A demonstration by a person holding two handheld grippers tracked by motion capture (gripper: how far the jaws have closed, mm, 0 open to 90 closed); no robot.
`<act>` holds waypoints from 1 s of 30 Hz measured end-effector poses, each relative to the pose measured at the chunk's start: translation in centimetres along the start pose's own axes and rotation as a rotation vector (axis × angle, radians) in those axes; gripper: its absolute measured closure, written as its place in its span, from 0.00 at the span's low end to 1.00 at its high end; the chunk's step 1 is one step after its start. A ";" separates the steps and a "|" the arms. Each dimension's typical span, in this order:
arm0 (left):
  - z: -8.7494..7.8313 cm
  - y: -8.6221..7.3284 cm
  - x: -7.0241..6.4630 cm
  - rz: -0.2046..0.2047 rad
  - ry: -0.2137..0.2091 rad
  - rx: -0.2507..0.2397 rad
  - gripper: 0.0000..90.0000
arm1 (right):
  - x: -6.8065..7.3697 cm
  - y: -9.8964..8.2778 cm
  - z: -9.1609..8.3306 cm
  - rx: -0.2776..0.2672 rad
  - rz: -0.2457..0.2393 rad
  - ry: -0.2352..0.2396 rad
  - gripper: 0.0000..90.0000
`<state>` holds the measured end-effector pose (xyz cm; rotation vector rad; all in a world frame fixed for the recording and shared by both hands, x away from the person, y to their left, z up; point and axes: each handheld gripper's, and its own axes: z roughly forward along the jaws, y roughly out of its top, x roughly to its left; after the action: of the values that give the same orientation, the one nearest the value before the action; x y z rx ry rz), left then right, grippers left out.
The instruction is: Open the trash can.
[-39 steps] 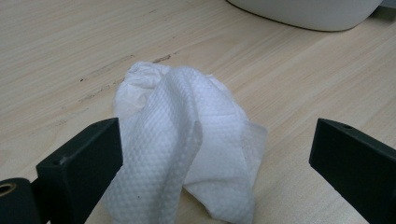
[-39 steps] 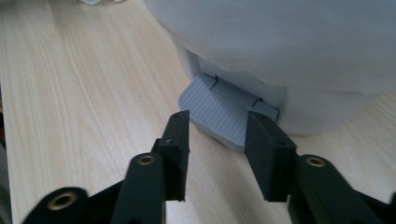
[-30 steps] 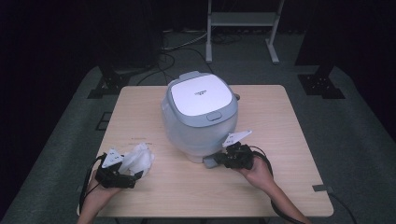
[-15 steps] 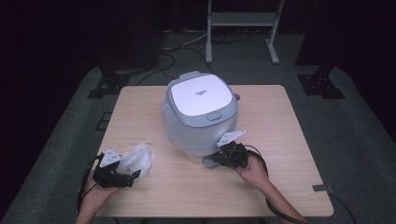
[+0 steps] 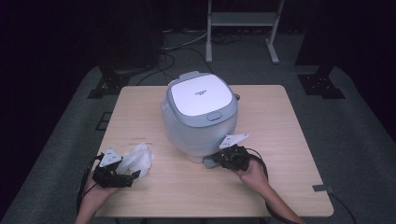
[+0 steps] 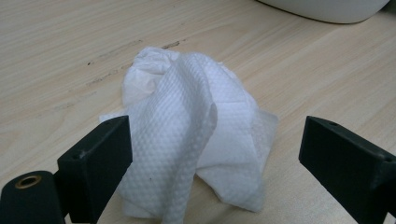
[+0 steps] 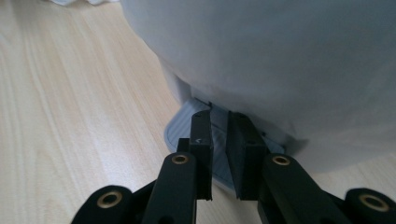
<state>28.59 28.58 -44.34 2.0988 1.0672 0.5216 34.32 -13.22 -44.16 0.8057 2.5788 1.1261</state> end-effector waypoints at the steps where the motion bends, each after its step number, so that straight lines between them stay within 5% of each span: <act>1: 0.0 0.0 0.0 -0.001 0.000 0.002 0.10 | 0.0 -0.1 0.0 -0.002 -0.003 -0.007 0.88; 13: 0.0 0.0 0.1 0.006 -0.015 0.015 0.15 | 0.7 -0.8 0.4 -0.016 0.003 -0.029 0.88; 30: 0.4 0.2 0.0 0.017 -0.043 0.045 0.25 | 1.8 -2.0 1.4 -0.012 -0.068 -0.101 0.90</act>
<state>28.92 28.39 -44.45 2.1509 1.0466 0.4630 32.62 -12.49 -46.59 0.7467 2.4948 1.0520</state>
